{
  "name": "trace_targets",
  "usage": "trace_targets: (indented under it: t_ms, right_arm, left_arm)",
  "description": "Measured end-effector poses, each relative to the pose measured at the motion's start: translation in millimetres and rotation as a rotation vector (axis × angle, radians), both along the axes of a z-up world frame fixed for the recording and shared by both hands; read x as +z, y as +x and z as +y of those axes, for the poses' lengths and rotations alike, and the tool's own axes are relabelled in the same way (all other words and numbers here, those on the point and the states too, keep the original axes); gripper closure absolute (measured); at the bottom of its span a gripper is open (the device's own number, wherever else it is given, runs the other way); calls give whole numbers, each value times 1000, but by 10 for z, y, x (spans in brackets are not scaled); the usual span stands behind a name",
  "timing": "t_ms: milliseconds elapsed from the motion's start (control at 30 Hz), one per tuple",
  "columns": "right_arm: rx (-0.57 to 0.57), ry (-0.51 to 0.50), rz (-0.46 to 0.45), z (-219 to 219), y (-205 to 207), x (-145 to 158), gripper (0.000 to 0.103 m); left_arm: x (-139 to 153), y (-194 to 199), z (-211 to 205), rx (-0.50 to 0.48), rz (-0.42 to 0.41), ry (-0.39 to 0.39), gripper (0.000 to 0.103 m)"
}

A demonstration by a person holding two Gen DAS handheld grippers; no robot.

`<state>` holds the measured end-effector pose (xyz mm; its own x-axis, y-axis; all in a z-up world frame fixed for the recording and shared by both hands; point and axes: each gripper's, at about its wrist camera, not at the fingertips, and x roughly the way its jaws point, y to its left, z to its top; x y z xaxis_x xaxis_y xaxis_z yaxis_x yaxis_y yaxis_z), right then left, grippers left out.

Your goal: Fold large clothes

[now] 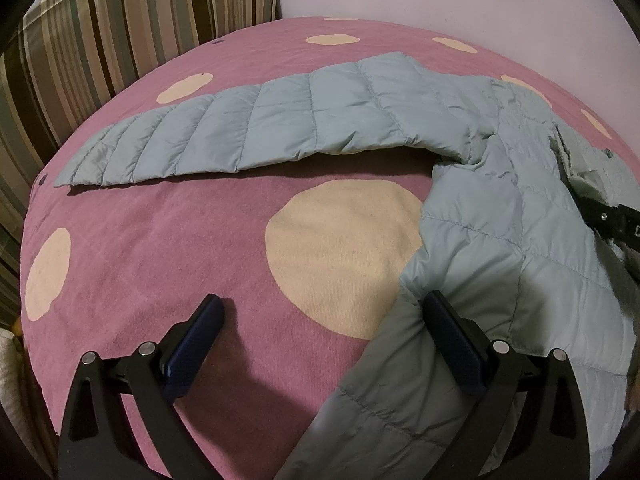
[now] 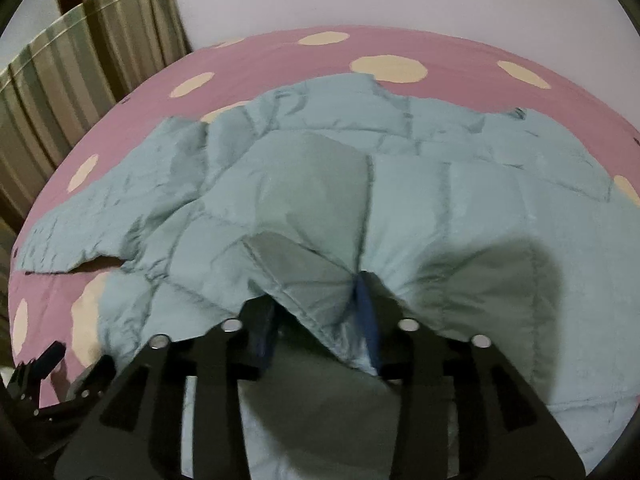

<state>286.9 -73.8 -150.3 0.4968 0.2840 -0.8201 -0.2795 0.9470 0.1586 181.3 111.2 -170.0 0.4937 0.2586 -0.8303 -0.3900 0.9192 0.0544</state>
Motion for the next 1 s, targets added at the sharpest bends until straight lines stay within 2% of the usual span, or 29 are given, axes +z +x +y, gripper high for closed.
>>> trace_targets:
  t_ms: [133,267,400,500,567,633,667,733,800,867,1000]
  right_arm:
    - [20,15,-13,28,-89,98,61]
    - [-7,64,-39,-150,-200,303,61]
    - [-96,85,-84,-599,-308,517,61]
    - [-223,78,-105,-1127,-391,591,62]
    - [-336,35,-102,-1558,-426,555,66]
    - [-431,-4,-73,-1886,-448,433,76]
    - [-477,-14,-48,-2058,-454,336,76]
    - [-522,-30,2,-2272,-456,115,77]
    - [-511,-22,64,-2367,-426,-126,78]
    - [-496,-34,54,-2368,-412,-102,78]
    - [-498,-38,-24,-2416,-269,242,78]
  left_arm:
    - [-1,2,-1,0,0,0,4]
    - [-3,2,-1,0,2,1,4]
    - [-2,3,-2,0,1,0,4]
    - [0,2,0,0,1,0,4]
    - [-3,3,-3,0,1,-1,4]
    - [0,3,-2,0,1,1,4]
    - [0,3,-1,0,2,1,4]
    - [1,1,-1,0,1,1,4]
    - [-1,0,-3,0,3,3,4]
    - [-5,-1,1,0,4,2,4]
    - [-13,13,-1,0,7,5,4]
